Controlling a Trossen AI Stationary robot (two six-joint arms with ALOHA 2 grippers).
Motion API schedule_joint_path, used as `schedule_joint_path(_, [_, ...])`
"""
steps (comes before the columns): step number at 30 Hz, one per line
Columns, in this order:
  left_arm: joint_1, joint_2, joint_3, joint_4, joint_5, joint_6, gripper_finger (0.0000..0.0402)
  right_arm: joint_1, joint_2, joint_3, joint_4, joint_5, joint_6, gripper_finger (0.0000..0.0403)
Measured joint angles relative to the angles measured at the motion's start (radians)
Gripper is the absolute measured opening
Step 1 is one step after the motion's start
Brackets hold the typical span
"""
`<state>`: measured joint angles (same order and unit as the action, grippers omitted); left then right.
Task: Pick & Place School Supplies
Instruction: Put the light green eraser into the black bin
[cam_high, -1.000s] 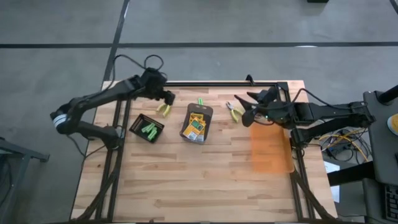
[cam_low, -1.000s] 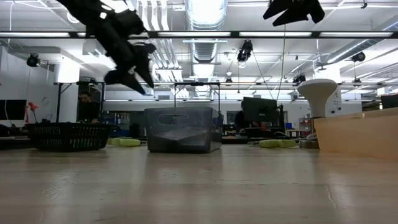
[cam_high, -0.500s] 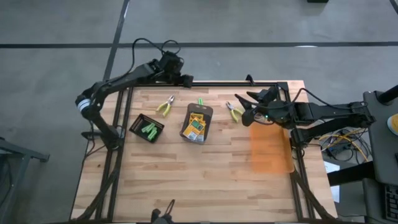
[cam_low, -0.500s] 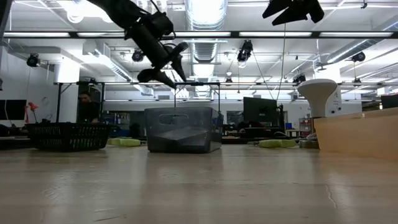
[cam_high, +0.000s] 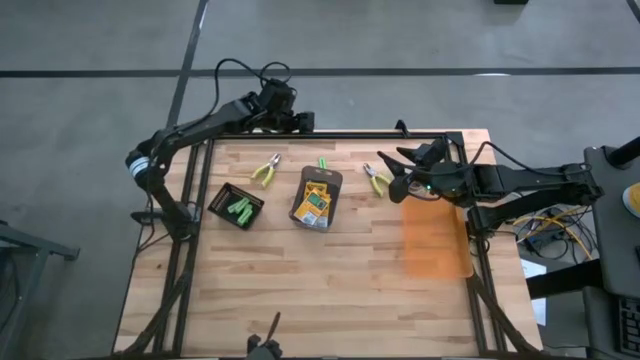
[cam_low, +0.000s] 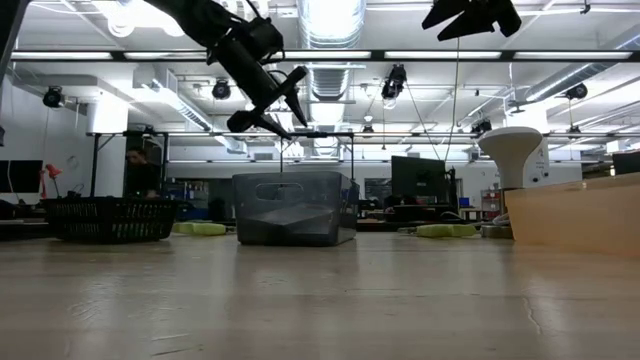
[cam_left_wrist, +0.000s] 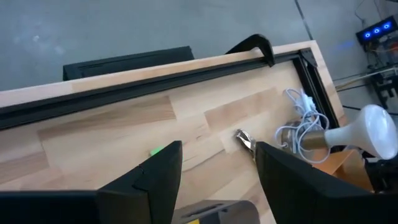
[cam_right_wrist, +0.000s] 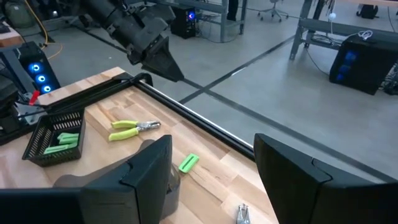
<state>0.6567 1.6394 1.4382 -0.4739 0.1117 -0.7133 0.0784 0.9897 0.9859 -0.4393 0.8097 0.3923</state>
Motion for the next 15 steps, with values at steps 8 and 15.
schedule_joint_path(8, [0.0,0.0,-0.003,0.003,-0.005,-0.051,0.0208,0.0,0.0,0.0,0.0,0.0,0.0,0.0224])
schedule_joint_path(15, [-0.02,0.0,-0.003,0.008,-0.012,-0.185,0.0209,0.0,0.0,0.0,0.0,0.0,0.0,0.0224])
